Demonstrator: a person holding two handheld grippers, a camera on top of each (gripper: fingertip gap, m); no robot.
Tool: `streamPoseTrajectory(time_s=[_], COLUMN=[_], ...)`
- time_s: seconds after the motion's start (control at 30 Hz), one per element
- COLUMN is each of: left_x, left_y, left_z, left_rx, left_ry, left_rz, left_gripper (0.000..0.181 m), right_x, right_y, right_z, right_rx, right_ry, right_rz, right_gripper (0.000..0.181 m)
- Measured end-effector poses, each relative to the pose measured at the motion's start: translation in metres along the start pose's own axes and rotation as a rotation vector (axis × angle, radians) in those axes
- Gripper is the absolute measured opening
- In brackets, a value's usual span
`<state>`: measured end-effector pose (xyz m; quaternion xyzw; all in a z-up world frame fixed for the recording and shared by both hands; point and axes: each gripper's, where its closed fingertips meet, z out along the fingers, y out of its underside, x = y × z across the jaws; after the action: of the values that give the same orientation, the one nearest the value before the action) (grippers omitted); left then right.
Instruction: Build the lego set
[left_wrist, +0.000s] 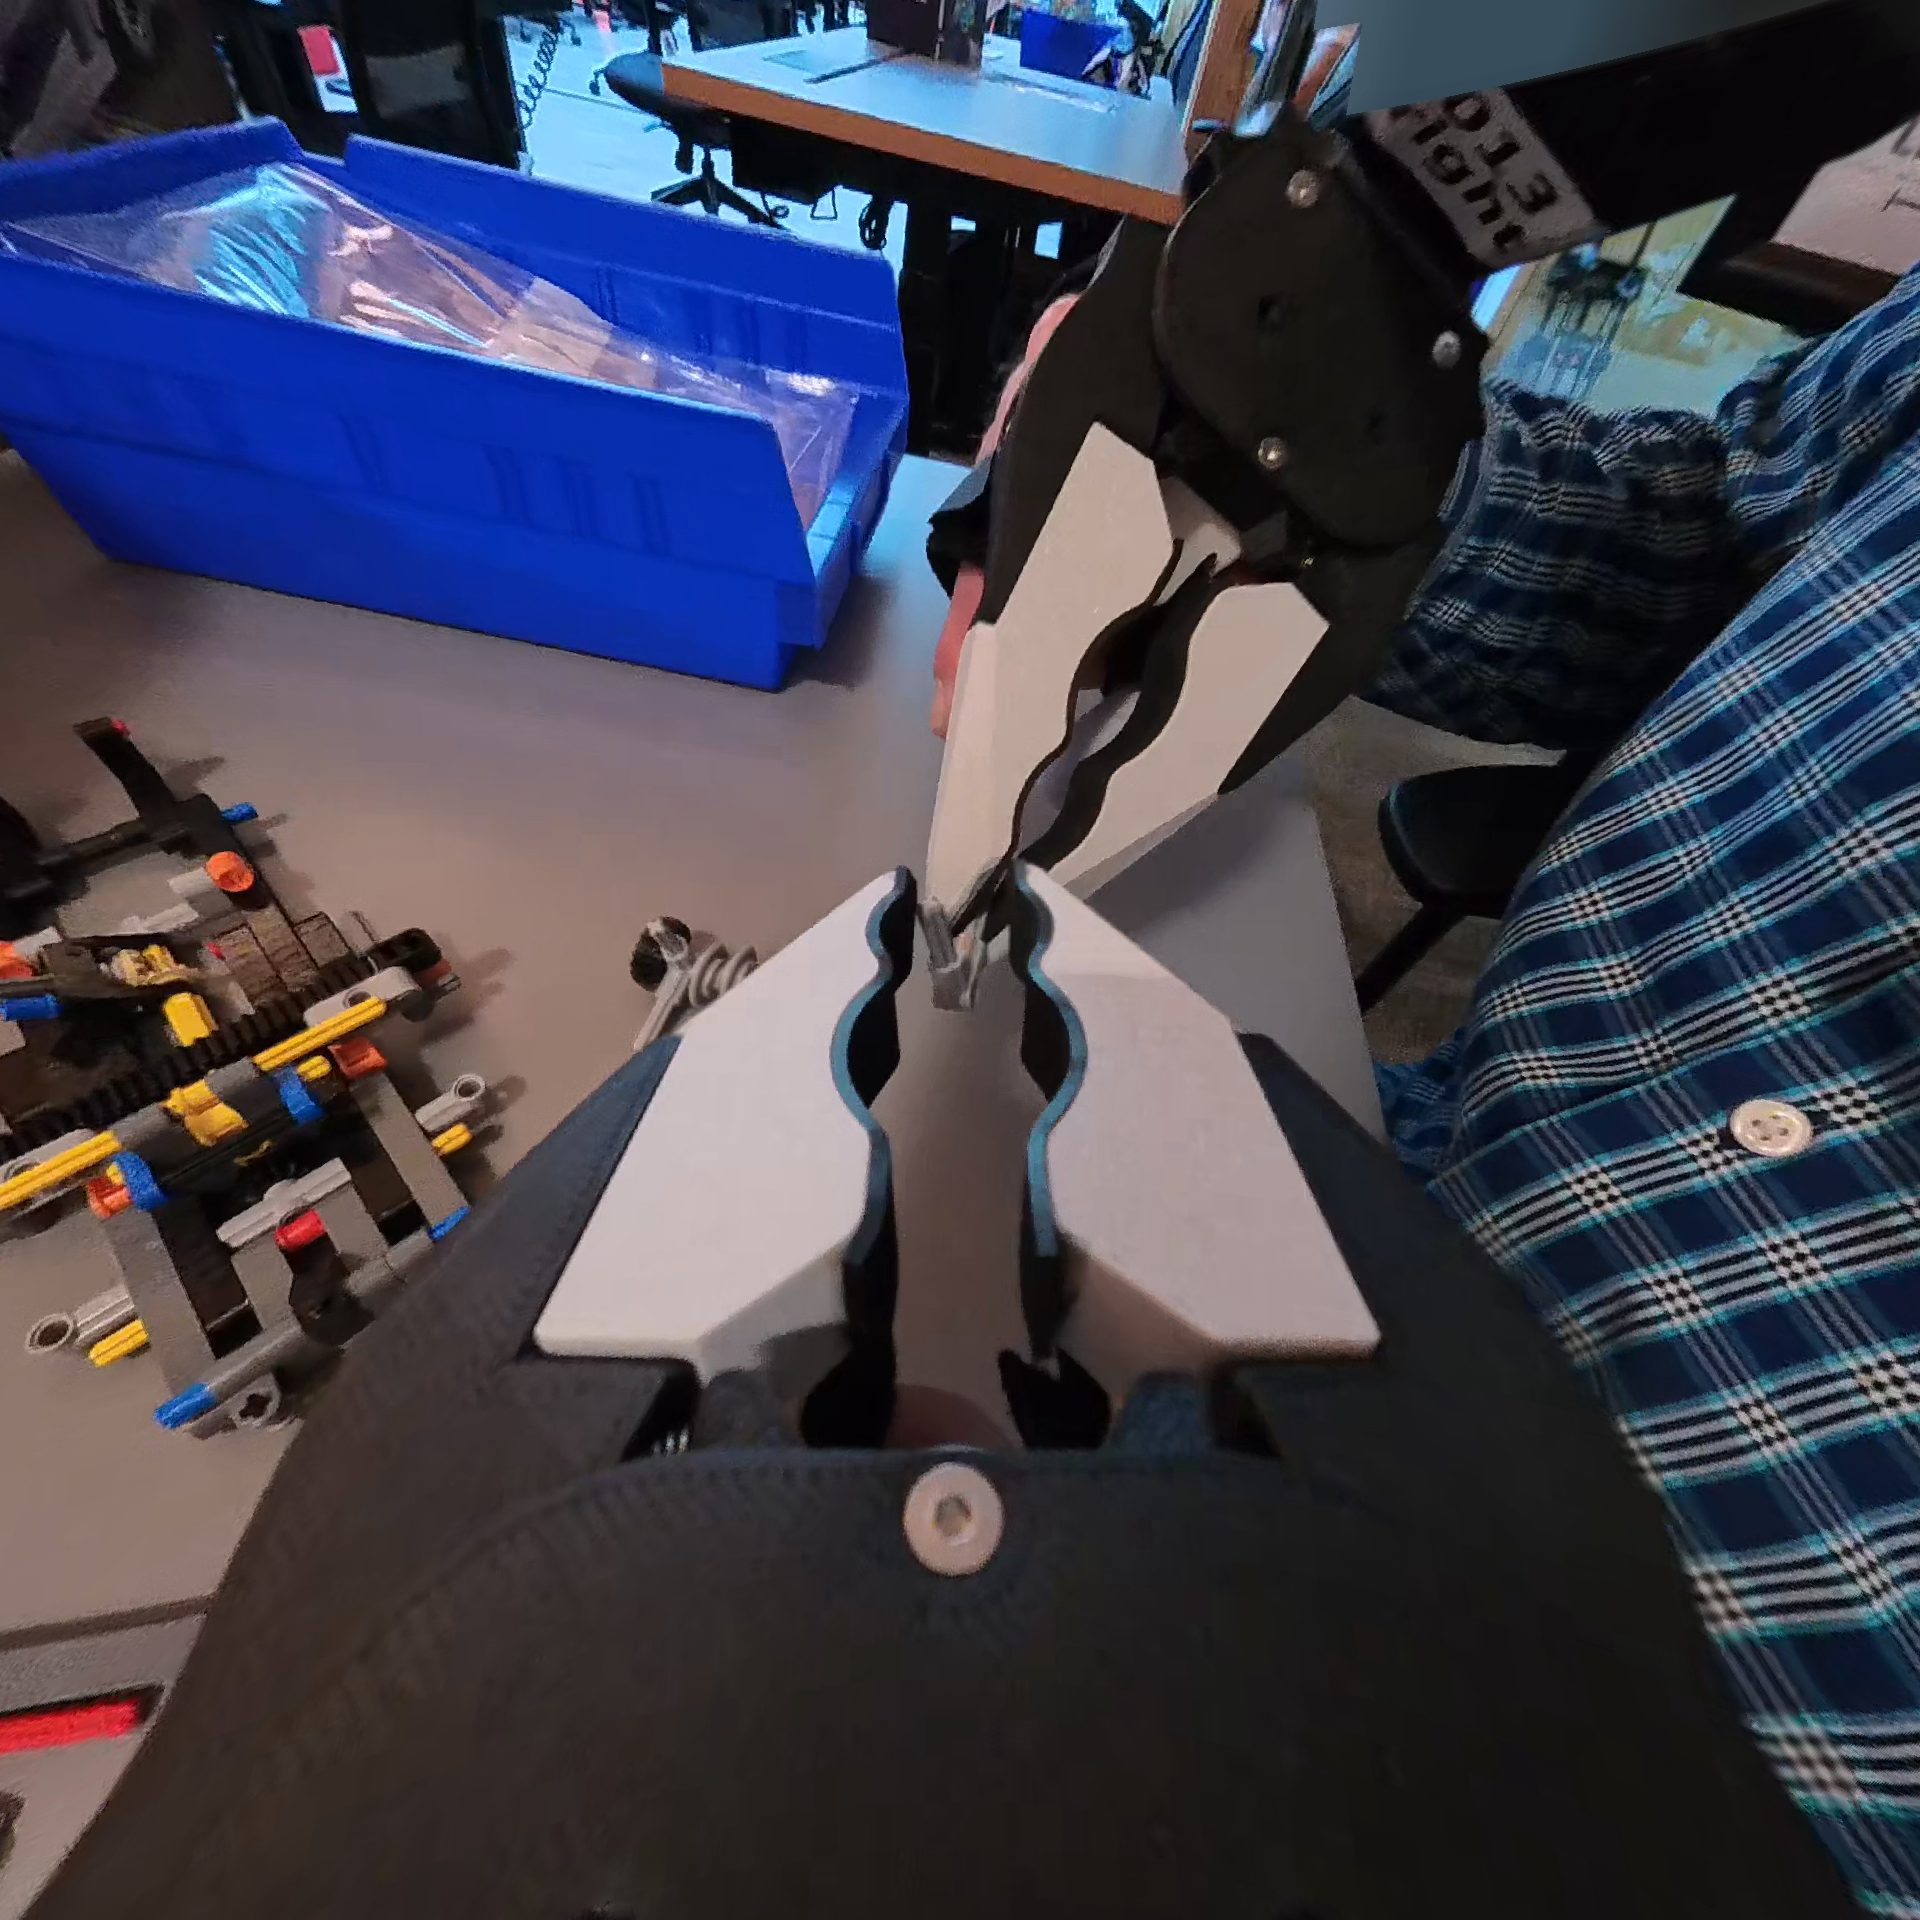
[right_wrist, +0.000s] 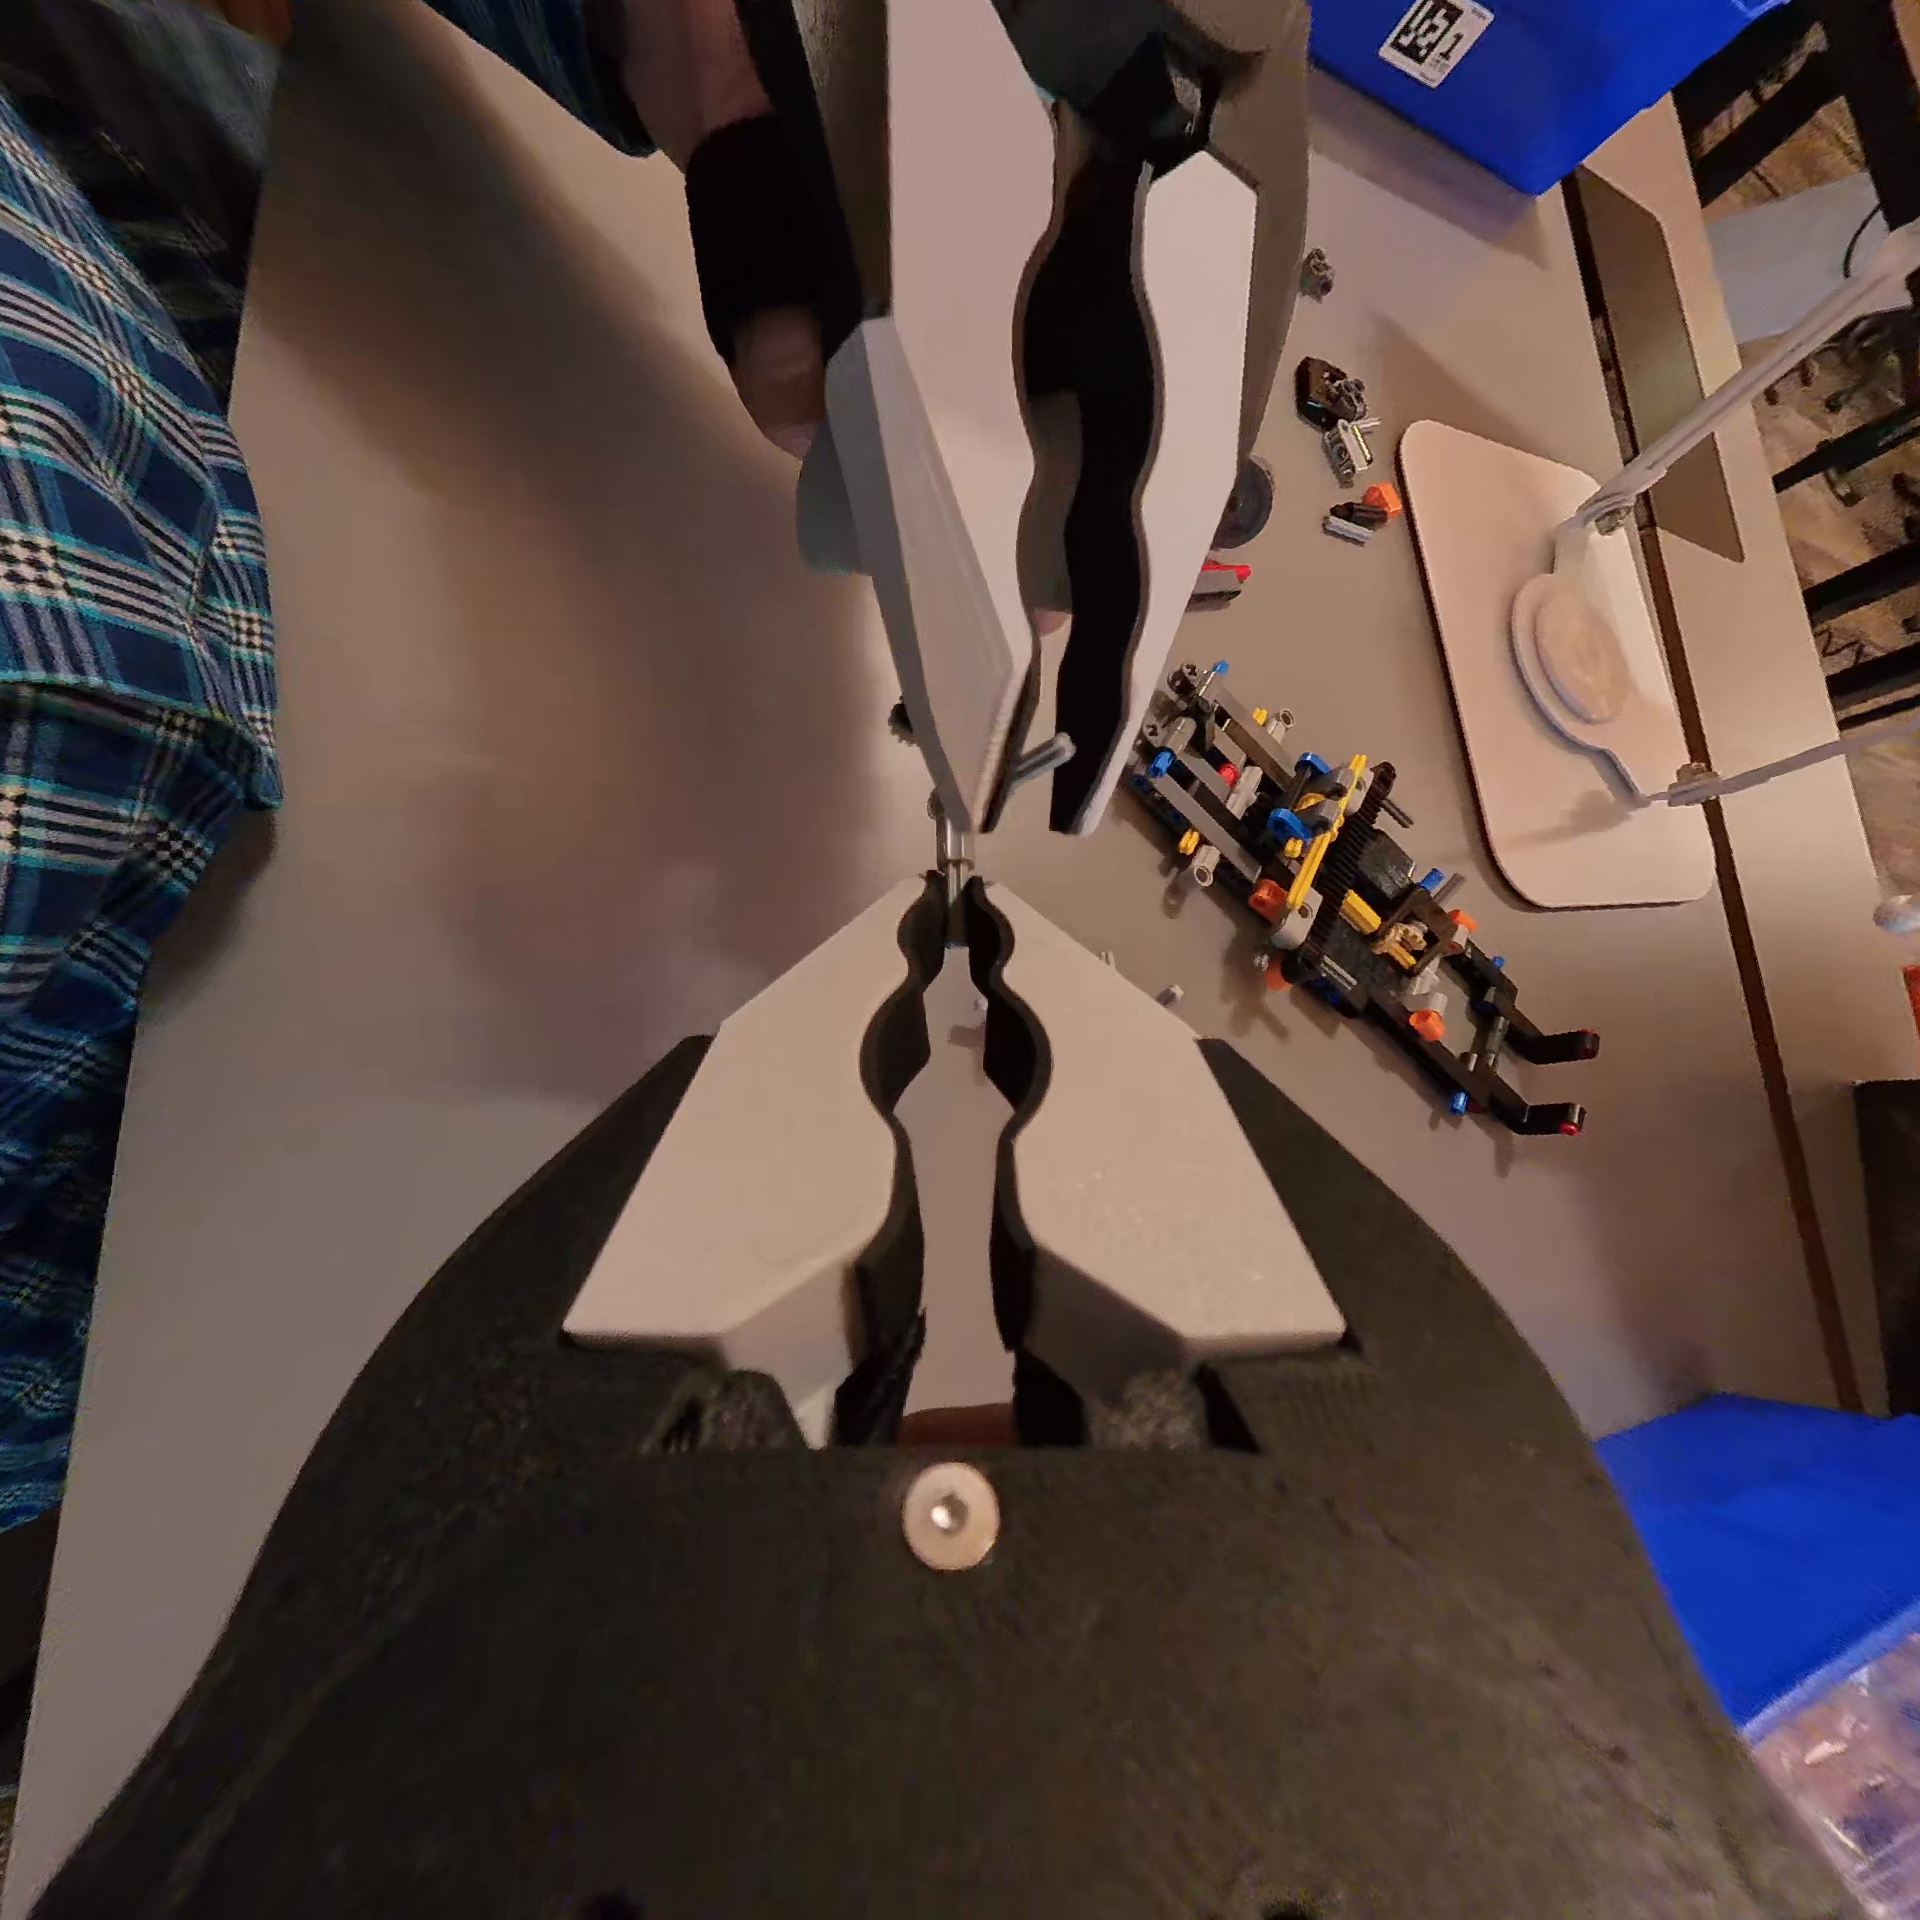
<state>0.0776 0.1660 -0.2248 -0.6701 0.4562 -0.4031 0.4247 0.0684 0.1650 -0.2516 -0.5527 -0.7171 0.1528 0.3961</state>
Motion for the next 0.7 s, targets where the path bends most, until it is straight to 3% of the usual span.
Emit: streamPoseTrajectory(time_s=[0.13,0.43,0.6,0.7], left_x=[-0.001,-0.017,-0.019,-0.027], left_y=[-0.004,-0.006,0.002,0.016], left_z=[0.001,-0.013,-0.009,-0.007], left_rx=[0.014,0.05,-0.006,-0.092], left_ry=[0.001,-0.04,-0.065,-0.119], left_rz=[-0.013,-0.078,-0.037,0.035], left_gripper=[0.012,0.019,0.019,0.022], right_x=[0.002,0.019,0.017,0.014], right_y=[-0.001,0.009,0.014,0.029], right_z=[0.0,-0.01,-0.011,-0.012], right_rx=[0.017,0.185,0.171,0.081], right_ry=[-0.018,-0.099,-0.098,-0.068], right_rz=[0.034,0.426,0.432,0.379], right_gripper=[0.001,0.001,0.0,0.0])
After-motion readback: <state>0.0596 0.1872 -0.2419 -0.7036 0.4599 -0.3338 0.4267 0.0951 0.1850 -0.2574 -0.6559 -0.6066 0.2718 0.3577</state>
